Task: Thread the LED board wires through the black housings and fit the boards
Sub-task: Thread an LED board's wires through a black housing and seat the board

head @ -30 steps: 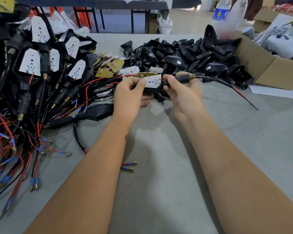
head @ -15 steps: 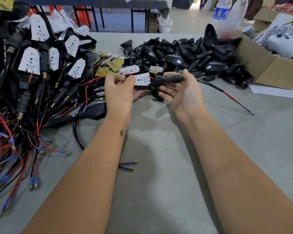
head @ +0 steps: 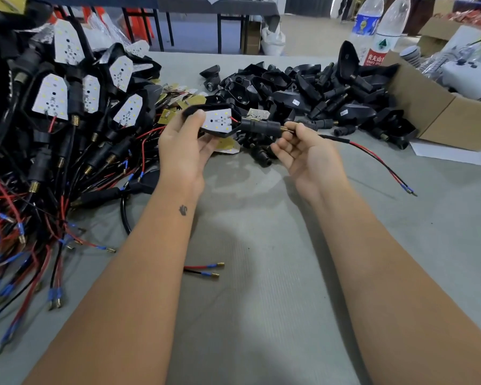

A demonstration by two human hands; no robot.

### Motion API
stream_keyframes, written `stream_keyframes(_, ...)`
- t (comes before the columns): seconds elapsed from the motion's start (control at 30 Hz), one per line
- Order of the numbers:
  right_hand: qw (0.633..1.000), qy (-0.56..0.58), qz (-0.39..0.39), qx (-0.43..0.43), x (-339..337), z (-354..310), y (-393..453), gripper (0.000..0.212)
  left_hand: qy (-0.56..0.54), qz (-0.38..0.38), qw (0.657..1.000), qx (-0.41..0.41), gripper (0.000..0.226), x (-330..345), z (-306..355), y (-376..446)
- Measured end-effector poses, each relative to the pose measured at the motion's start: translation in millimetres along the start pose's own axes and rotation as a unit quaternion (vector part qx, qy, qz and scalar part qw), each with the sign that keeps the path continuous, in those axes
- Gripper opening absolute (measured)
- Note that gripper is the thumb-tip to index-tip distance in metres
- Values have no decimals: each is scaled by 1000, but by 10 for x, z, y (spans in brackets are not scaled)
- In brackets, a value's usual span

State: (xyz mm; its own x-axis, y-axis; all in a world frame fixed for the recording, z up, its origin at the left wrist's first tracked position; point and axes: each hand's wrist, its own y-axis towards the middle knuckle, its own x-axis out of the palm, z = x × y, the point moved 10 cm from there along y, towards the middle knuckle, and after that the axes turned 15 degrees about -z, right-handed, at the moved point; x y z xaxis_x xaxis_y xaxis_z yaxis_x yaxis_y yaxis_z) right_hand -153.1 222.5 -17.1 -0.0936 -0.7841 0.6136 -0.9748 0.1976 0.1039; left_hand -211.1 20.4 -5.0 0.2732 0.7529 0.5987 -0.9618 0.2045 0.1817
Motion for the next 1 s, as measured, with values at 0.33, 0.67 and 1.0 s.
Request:
stream_keyframes(0.33, 983, -156, -88, -47, 525, -38, -121, 20, 69, 81, 994, -13, 31, -191, 338, 20)
stream_keyframes(0.67, 790, -471, -257, -296, 2494, 46, -431, 14, 379, 105, 919, 4, 18, -603, 2209, 410)
stream_keyframes(1.0, 564, -718, -387, -131, 3713, 951, 198, 60, 786, 73, 611, -50, 62, -863, 2797, 1006)
